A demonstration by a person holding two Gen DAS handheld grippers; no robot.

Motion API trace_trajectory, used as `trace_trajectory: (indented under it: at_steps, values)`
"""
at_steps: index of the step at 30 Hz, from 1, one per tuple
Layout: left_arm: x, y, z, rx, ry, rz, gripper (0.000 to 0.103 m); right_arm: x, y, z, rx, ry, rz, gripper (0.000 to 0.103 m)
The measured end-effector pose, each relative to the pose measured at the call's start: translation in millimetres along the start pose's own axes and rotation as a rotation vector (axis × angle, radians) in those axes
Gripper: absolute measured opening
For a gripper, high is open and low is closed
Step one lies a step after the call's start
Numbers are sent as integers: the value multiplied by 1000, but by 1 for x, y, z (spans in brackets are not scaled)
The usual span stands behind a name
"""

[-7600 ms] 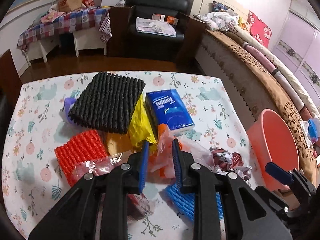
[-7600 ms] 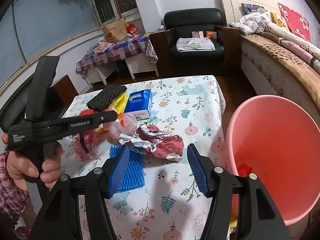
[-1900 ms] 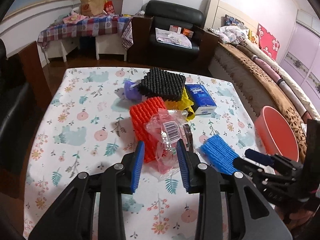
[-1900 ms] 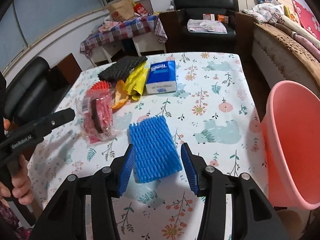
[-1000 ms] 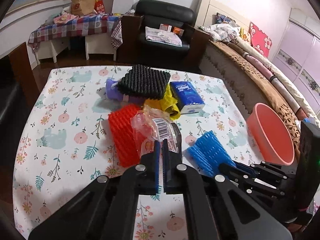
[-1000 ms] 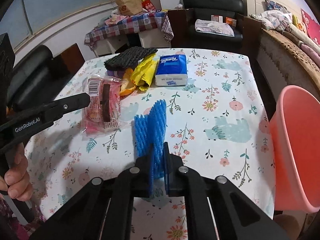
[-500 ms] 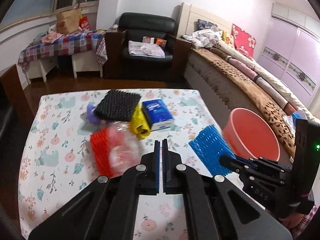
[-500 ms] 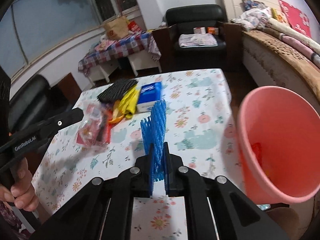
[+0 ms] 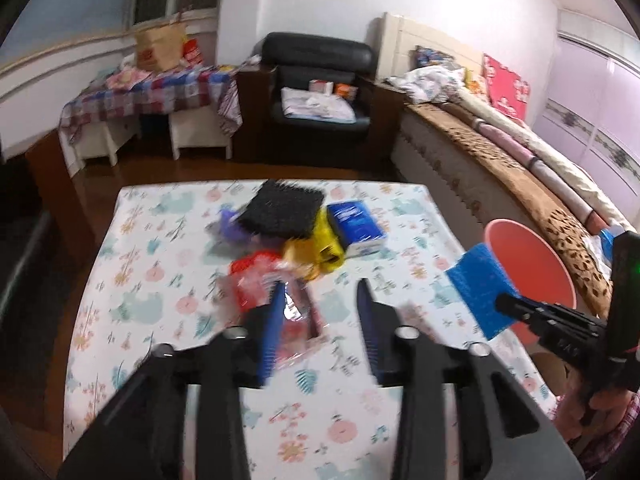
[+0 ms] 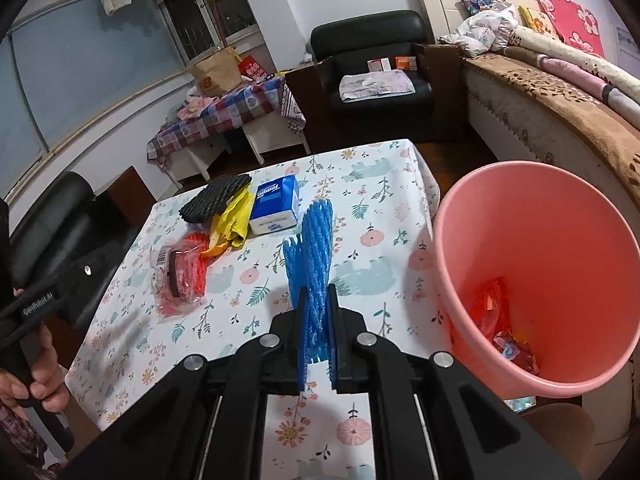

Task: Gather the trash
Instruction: 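Carry the blue foam net and clear bag over the pink bucket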

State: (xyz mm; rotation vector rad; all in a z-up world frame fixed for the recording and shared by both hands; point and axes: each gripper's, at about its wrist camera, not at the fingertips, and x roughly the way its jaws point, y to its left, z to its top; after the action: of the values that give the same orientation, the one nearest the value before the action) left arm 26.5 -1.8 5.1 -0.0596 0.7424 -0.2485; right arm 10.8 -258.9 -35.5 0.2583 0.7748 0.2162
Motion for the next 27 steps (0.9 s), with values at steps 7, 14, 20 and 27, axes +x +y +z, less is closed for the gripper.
trace_trajectory:
  at_steps: [7, 14, 20, 27]
  values:
    - [25, 18, -16, -31, 75, 43, 39, 6, 4, -2, 0, 25, 0, 7]
    - [48, 23, -19, -54, 113, 56, 39, 14, 7, -2, -4, 41, -7, 7]
    - [53, 26, -20, -57, 86, 49, 19, 18, 10, -4, -15, 55, -5, 7]
    - [42, 19, -16, -18, 68, 35, 0, 17, 11, -5, -17, 51, 3, 7]
